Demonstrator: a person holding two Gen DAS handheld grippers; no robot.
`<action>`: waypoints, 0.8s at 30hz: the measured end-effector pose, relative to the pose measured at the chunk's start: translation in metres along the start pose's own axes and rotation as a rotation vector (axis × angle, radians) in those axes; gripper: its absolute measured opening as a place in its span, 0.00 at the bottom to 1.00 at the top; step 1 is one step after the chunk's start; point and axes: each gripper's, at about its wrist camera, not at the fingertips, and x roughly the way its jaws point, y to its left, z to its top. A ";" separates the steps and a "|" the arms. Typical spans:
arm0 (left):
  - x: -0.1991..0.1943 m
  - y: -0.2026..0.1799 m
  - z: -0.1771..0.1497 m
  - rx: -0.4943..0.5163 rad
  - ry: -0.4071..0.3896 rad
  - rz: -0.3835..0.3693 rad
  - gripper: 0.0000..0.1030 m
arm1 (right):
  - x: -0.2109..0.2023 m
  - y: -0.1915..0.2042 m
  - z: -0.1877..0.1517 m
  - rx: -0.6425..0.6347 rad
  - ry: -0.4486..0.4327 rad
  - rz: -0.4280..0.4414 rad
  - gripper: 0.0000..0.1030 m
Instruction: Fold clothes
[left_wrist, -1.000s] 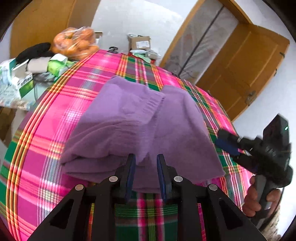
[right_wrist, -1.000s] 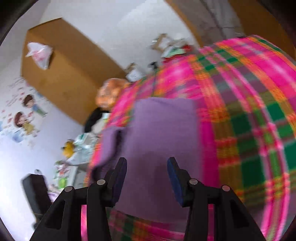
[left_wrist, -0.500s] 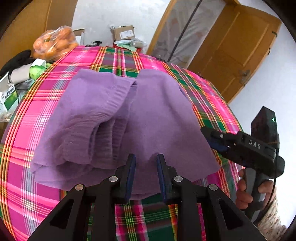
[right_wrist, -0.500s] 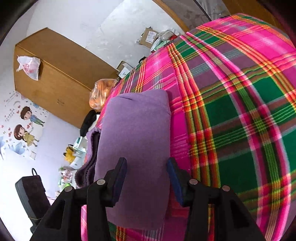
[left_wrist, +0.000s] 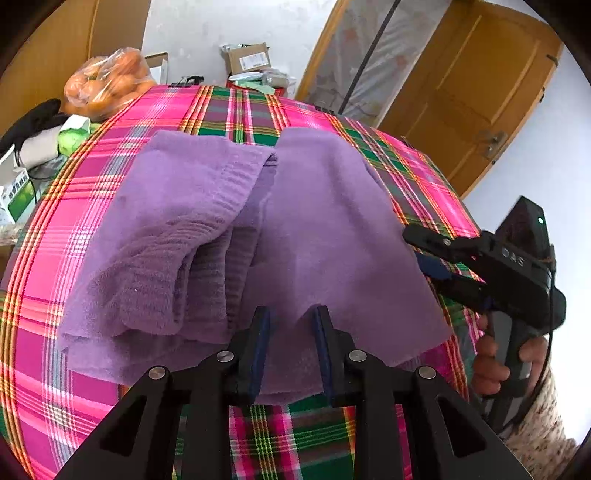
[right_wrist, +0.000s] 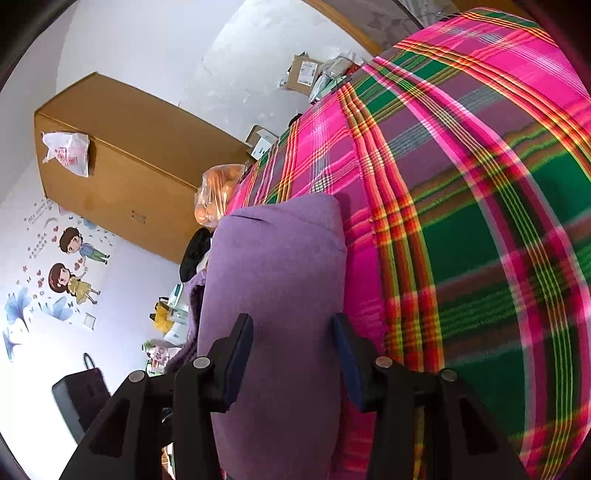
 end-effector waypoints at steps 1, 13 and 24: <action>-0.001 -0.004 0.000 0.021 -0.001 -0.004 0.25 | 0.002 0.001 0.001 -0.006 0.004 -0.005 0.44; -0.008 -0.041 -0.013 0.197 -0.001 -0.050 0.39 | 0.006 0.000 0.001 -0.006 0.006 0.036 0.16; -0.008 -0.055 -0.022 0.266 -0.003 -0.031 0.40 | -0.014 0.029 0.005 -0.085 -0.045 0.112 0.14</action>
